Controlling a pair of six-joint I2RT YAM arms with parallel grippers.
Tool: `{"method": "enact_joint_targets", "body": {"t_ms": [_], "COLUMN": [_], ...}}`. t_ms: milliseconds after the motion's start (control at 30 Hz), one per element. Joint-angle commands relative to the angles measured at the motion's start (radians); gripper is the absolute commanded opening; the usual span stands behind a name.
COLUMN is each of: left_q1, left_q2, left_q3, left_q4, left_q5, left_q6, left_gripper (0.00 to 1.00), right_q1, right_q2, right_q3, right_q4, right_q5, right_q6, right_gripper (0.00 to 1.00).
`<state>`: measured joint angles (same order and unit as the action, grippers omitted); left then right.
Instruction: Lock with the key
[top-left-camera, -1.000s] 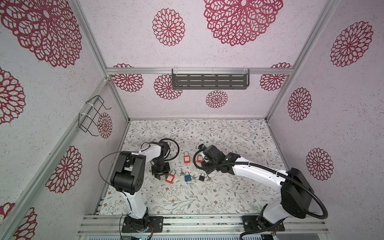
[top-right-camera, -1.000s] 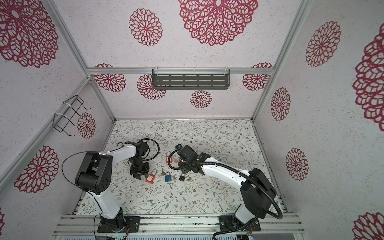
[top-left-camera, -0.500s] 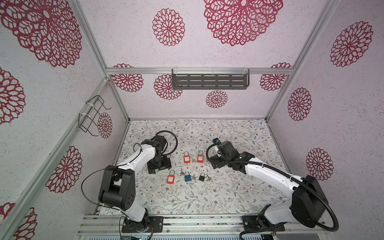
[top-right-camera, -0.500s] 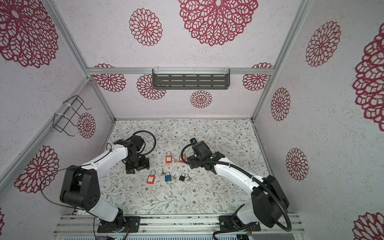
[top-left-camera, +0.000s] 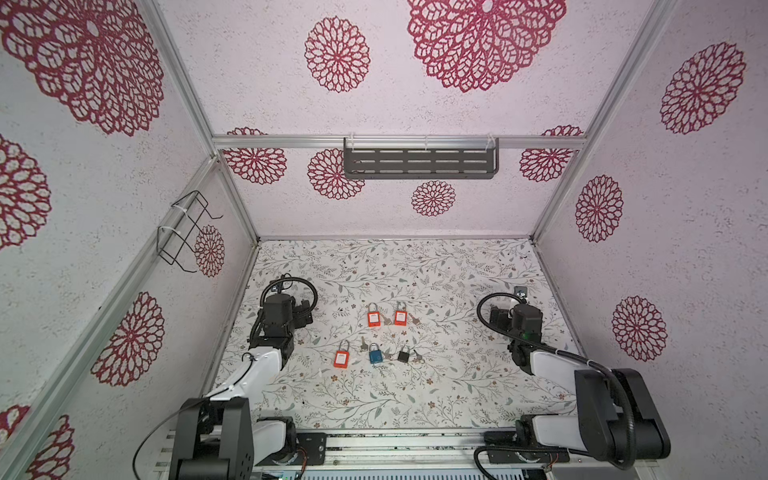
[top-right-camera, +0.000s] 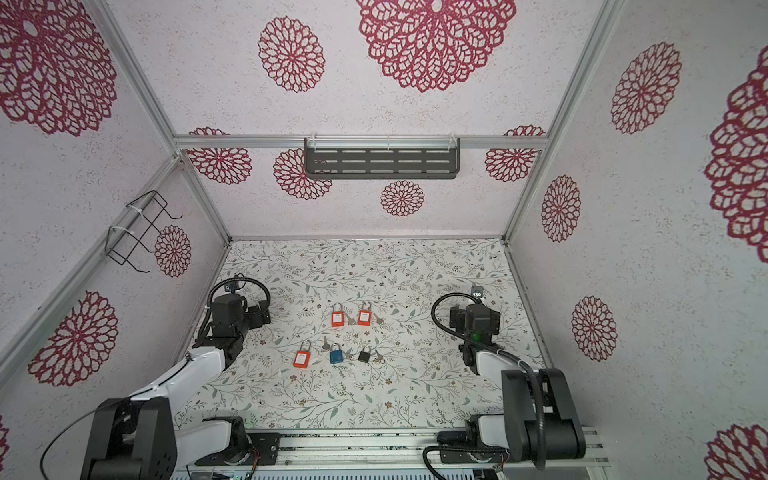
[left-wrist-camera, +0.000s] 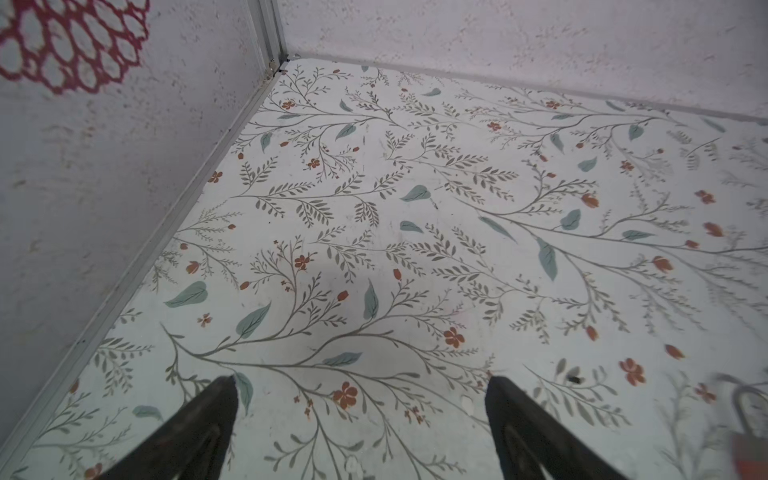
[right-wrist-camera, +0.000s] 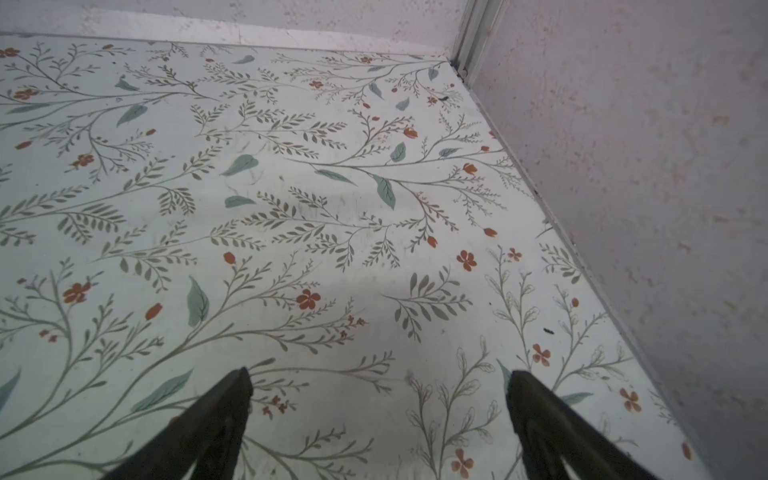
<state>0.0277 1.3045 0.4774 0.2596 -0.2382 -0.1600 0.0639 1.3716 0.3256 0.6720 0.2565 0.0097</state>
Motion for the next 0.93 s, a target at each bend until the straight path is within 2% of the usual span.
{"method": "enact_joint_targets", "body": {"t_ms": [0, 100, 233, 333, 433, 667, 900], "left_q1": [0.040, 0.084, 0.112, 0.113, 0.113, 0.114, 0.113], "left_q2": [0.072, 0.150, 0.266, 0.241, 0.246, 0.252, 0.253], "left_q3": [-0.024, -0.089, -0.159, -0.113, -0.103, -0.091, -0.065], "left_q4": [0.430, 0.594, 0.853, 0.717, 0.706, 0.694, 0.646], "left_q5": [0.039, 0.126, 0.160, 0.152, 0.169, 0.178, 0.181], "left_q6": [0.091, 0.069, 0.050, 0.041, 0.046, 0.052, 0.054], "left_gripper": [0.97, 0.97, 0.97, 0.97, 0.97, 0.97, 0.97], "right_q1": [-0.015, -0.020, -0.019, -0.019, -0.018, -0.015, -0.018], "right_q2": [0.061, 0.182, 0.156, 0.161, 0.167, 0.173, 0.164], "right_q3": [-0.052, -0.141, -0.101, -0.108, -0.074, -0.060, -0.076], "right_q4": [0.410, 0.694, 0.568, 0.592, 0.540, 0.517, 0.540], "right_q5": [-0.107, -0.136, -0.088, -0.008, 0.045, -0.025, -0.025], "right_q6": [-0.030, -0.042, -0.026, 0.006, 0.022, -0.007, -0.003], "right_gripper": [0.99, 0.99, 0.99, 0.99, 0.99, 0.99, 0.99]}}
